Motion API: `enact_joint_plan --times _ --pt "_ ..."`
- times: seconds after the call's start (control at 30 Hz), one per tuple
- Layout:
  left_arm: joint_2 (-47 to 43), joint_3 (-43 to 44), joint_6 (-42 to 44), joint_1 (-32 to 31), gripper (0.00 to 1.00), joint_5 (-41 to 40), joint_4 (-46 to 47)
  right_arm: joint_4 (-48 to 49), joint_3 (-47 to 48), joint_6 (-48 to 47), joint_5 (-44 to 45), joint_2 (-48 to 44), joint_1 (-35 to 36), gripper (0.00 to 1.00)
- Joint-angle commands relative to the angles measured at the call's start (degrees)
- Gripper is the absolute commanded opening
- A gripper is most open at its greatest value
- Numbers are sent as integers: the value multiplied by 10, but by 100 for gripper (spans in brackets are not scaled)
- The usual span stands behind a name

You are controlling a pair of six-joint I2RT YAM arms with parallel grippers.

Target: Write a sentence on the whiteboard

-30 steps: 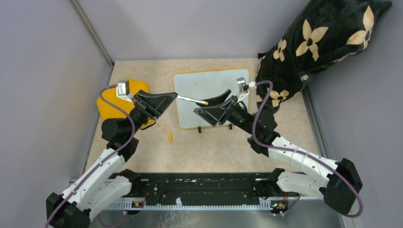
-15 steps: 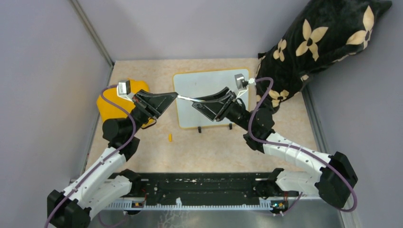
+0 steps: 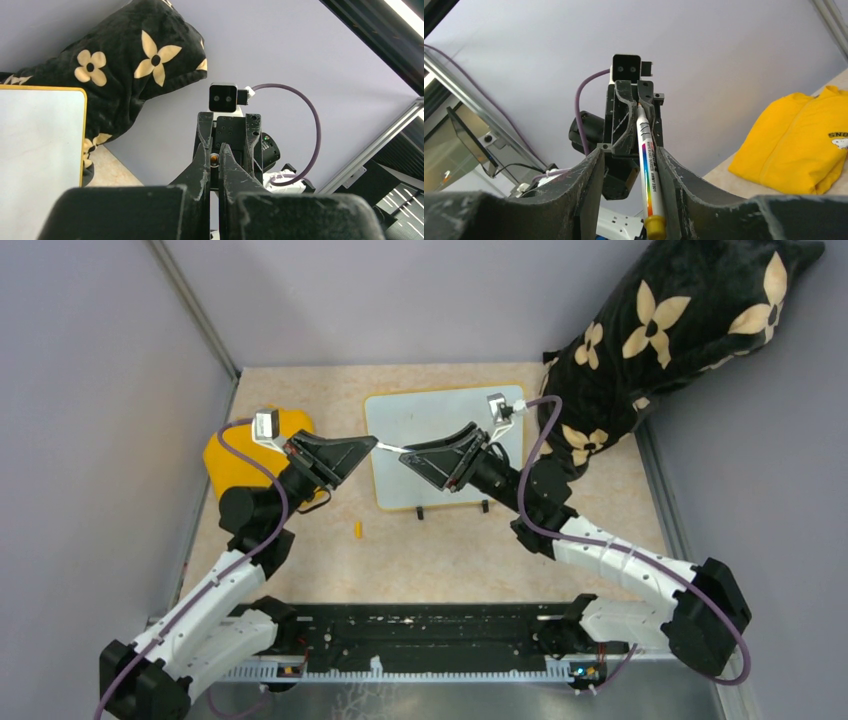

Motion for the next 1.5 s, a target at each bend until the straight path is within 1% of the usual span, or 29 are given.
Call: enact_joint_plan --times 0.0,0.17,0.4,0.73,1.27,1.33,1.47 --pt "-7 12 22 -1 0 9 -22 -12 36 -16 8 -16 -3 40" --pt "-8 10 26 -1 0 8 -27 -14 34 -18 11 -18 -3 32" --pt "-6 5 26 -2 0 5 -28 7 29 -13 8 -14 -3 27" --pt "-5 -6 17 -2 0 4 -23 35 21 2 16 -12 -3 30" --pt "-5 -15 16 -1 0 4 -23 51 15 9 15 -8 -3 19" --pt "-4 -16 16 -2 0 4 -23 55 12 12 19 -8 -3 19" --pt "-4 -19 16 -1 0 4 -23 60 9 16 24 -8 -3 22"
